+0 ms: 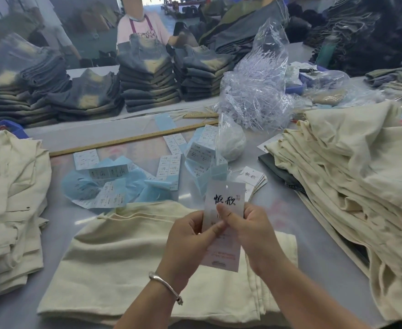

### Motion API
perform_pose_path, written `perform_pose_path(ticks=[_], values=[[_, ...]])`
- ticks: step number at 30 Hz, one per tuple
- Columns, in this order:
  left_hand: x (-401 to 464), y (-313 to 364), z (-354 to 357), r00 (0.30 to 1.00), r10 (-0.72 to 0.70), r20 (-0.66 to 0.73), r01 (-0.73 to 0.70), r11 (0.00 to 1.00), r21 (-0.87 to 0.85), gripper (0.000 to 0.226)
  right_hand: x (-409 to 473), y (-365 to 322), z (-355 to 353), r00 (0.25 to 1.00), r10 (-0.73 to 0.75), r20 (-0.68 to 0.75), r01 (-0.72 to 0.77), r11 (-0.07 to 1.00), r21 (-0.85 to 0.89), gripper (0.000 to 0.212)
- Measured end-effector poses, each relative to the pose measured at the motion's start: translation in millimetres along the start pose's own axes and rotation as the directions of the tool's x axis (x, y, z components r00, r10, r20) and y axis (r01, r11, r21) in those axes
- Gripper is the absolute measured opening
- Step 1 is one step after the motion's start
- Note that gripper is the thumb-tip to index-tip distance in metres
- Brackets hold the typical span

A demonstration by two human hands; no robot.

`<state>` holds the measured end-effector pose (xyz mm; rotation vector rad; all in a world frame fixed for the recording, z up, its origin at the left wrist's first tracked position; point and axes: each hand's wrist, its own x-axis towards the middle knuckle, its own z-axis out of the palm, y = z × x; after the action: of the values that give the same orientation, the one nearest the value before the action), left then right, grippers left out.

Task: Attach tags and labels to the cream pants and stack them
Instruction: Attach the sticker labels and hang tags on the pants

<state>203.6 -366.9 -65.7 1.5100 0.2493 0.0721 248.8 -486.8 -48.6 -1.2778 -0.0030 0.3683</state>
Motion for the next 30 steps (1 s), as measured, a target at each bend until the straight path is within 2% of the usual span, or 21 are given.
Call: perform_pose_path(ticks=[3,6,9,11,14,17,19,23,28,30], values=[[8,-18,2,0.992,-0.124,-0.022,0.123,0.991,-0.053,0.031,11,19,-11,0.998,0.067,0.004,-0.067,0.991,-0.112,0.016],[15,-32,1,0.97,-0.195,-0.143,0.191,0.981,-0.046,0.039,32,37,-31,0.993,0.113,-0.032,-0.117,0.953,-0.28,0.028],[27,-39,-4,0.962,-0.169,-0.216,0.173,0.985,-0.002,0.048,72,50,-60,0.989,0.053,-0.136,-0.107,0.894,-0.436,0.033],[38,-40,-8,0.955,-0.175,-0.238,0.182,0.983,0.007,0.04,108,55,-78,0.986,-0.014,-0.167,-0.082,0.826,-0.557,0.026],[53,-46,-11,0.935,-0.206,-0.289,0.216,0.976,0.001,0.023,166,61,-94,0.979,-0.049,-0.197,-0.112,0.683,-0.722,0.015],[63,-54,-11,0.916,-0.235,-0.326,0.248,0.969,-0.003,0.024,213,64,-99,0.969,-0.108,-0.221,-0.143,0.483,-0.864,0.007],[67,-59,-12,0.906,-0.253,-0.34,0.272,0.962,0.006,0.024,238,60,-98,0.969,-0.161,-0.189,-0.117,0.377,-0.919,0.009],[74,-64,-13,0.911,-0.264,-0.316,0.291,0.956,0.039,0.02,276,55,-87,0.991,-0.108,-0.082,-0.064,0.166,-0.984,0.021],[85,-62,-12,0.917,-0.243,-0.316,0.278,0.958,0.068,0.028,299,54,-71,0.996,-0.058,-0.061,-0.064,-0.06,-0.996,0.02],[88,-60,-12,0.924,-0.225,-0.308,0.257,0.964,0.068,0.032,302,54,-69,0.997,-0.054,-0.057,-0.062,-0.102,-0.993,0.021]])
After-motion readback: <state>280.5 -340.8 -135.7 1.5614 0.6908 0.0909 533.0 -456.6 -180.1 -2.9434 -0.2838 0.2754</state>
